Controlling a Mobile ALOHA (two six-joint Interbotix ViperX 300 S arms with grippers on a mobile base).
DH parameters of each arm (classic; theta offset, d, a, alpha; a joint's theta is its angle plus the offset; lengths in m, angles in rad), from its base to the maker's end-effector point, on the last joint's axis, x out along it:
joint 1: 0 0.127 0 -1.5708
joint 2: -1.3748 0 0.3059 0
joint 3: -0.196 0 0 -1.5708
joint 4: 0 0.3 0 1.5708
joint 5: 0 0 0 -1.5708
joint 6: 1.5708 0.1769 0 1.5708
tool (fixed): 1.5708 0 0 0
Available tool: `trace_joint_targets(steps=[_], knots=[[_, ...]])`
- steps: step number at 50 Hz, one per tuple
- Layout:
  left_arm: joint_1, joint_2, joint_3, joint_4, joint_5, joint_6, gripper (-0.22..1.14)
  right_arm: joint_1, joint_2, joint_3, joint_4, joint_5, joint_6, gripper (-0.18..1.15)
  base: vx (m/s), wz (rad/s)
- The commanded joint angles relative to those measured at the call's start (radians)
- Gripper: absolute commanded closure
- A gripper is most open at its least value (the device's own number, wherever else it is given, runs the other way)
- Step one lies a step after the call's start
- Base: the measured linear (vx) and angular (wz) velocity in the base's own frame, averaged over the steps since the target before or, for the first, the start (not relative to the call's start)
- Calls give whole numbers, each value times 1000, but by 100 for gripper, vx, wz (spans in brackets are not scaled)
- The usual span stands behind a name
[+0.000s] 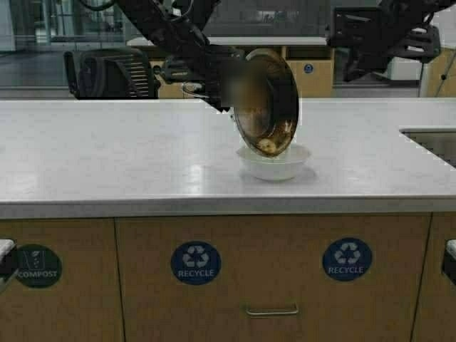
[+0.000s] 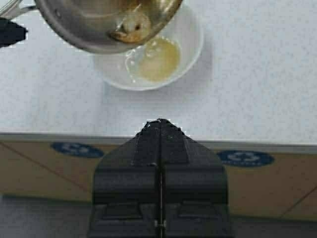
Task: Add oil to the pan and cook the shrimp and serve it
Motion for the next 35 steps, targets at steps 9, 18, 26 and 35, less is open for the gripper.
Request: trace_joint_targets(steps=[9,18,26,35], knots=[[-26,-52,-60,-2,21,55,87,2,-8,-6,2,-18,8,90,0,0],[-28,-69,-66,-2,20,55,87,3,-8,-5,2,-17,8,90,0,0],[-28,-86,-78,2,34,58,87,2,-8,-6,2,-17,8,90,0,0],[-28,-87,-72,-14,35,58,87,2,-8,-8,3,-17,8,90,0,0]])
